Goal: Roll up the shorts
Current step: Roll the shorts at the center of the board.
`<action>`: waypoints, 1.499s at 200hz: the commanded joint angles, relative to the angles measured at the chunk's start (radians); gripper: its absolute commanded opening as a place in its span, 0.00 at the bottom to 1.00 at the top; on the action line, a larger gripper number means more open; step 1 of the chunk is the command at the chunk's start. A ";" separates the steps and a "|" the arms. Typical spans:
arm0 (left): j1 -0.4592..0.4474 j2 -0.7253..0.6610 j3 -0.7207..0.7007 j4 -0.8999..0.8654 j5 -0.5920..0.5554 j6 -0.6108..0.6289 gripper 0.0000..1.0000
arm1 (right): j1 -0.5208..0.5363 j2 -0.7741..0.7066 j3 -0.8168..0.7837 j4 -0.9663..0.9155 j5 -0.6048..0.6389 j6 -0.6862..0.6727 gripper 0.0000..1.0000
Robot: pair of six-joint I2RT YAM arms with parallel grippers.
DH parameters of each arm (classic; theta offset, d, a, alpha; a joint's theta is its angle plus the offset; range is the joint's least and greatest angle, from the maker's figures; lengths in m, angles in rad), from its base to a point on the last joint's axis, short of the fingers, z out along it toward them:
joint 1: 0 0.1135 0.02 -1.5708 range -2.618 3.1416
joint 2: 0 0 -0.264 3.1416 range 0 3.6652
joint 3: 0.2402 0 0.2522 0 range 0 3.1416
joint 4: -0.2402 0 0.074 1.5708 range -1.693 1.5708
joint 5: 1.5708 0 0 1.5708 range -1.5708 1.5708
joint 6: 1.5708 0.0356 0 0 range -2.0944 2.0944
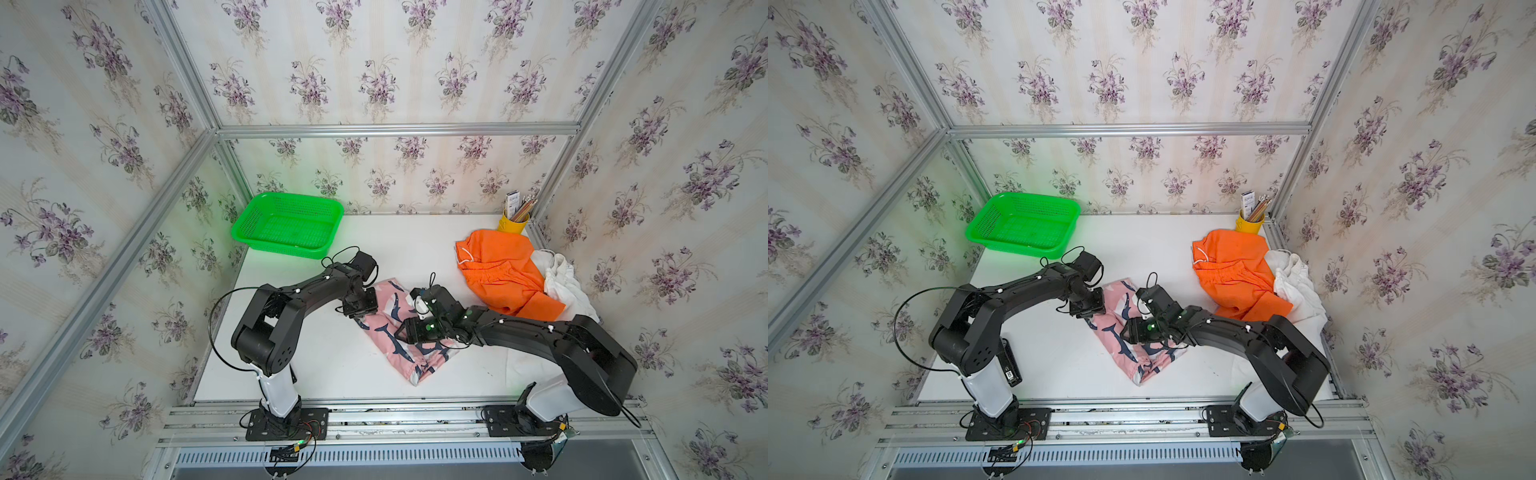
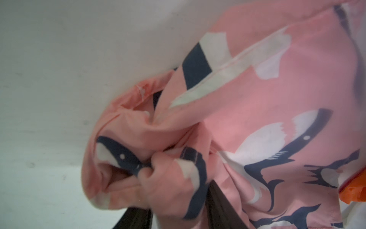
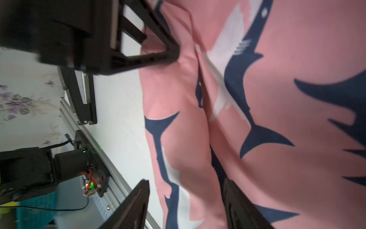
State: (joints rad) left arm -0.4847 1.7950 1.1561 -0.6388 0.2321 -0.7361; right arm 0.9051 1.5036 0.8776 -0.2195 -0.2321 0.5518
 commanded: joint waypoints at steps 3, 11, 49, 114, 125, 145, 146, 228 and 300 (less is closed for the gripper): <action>0.000 0.001 0.004 0.000 -0.002 0.021 0.46 | 0.115 0.034 0.160 -0.367 0.398 -0.153 0.73; 0.001 0.001 0.004 0.000 -0.001 0.021 0.46 | 0.162 0.063 0.210 -0.409 0.455 -0.162 0.74; 0.007 -0.002 -0.004 0.000 0.003 0.025 0.48 | 0.335 0.250 0.342 -0.492 0.584 -0.178 0.82; 0.047 -0.051 -0.054 0.001 0.007 0.034 0.49 | 0.422 0.417 0.334 -0.443 0.688 -0.186 0.58; 0.055 -0.069 -0.064 -0.003 0.005 0.034 0.50 | 0.422 0.404 0.328 -0.412 0.653 -0.193 0.45; 0.084 -0.126 -0.096 -0.021 -0.017 0.038 0.53 | 0.422 0.363 0.336 -0.361 0.554 -0.207 0.29; 0.086 -0.129 -0.098 -0.022 -0.020 0.038 0.54 | 0.422 0.362 0.337 -0.360 0.546 -0.208 0.29; 0.173 -0.373 -0.023 -0.285 -0.157 0.119 0.69 | 0.089 0.108 -0.018 0.211 -0.286 0.010 0.19; 0.042 -0.223 -0.016 -0.076 0.041 -0.006 0.79 | -0.227 0.245 -0.225 0.415 -0.547 0.063 0.27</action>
State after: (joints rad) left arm -0.4088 1.5185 1.1397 -0.8299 0.1829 -0.6762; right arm 0.7124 1.6970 0.6785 0.1509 -0.6956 0.6029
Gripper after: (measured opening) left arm 0.775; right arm 0.222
